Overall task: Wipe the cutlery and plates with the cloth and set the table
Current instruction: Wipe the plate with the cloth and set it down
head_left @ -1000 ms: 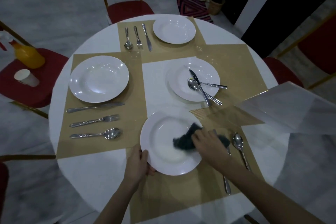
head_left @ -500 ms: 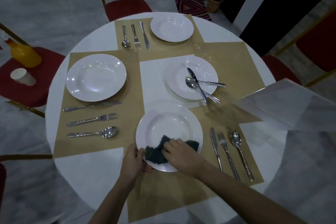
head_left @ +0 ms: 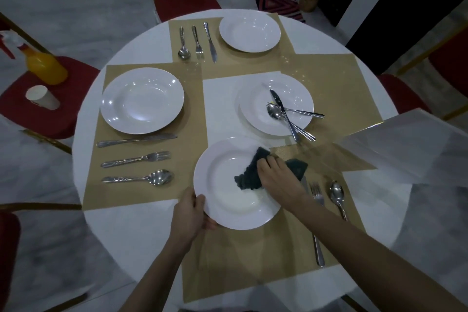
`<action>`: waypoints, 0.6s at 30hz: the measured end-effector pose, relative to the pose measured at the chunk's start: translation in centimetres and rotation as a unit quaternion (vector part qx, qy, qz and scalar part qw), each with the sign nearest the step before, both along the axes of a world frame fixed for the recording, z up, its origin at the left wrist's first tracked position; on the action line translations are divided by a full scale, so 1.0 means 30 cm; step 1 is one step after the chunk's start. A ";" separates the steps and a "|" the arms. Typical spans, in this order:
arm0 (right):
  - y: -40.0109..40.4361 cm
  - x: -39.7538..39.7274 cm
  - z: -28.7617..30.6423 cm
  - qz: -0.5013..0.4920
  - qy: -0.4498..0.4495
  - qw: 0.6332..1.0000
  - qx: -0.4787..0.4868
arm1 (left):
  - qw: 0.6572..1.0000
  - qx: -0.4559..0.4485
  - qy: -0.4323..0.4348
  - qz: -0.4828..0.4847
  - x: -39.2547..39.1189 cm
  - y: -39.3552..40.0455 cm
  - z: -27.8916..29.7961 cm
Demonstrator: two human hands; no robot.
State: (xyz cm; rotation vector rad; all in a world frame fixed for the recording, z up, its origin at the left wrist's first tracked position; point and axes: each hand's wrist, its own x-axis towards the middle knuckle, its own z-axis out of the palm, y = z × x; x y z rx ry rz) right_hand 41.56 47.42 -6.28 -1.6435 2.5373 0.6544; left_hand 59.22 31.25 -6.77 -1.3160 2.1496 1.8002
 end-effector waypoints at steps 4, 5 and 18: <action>0.007 0.064 -0.001 0.005 -0.014 1.000 0.024 | 1.000 0.006 -0.001 0.018 -0.007 -0.010 -0.007; 0.015 0.081 0.000 0.009 -0.019 0.999 0.035 | 1.000 0.007 -0.004 0.021 -0.007 -0.010 -0.009; -0.117 0.360 -0.070 -0.034 -0.220 0.973 -0.058 | 0.996 -0.057 -0.065 0.006 0.043 0.020 -0.044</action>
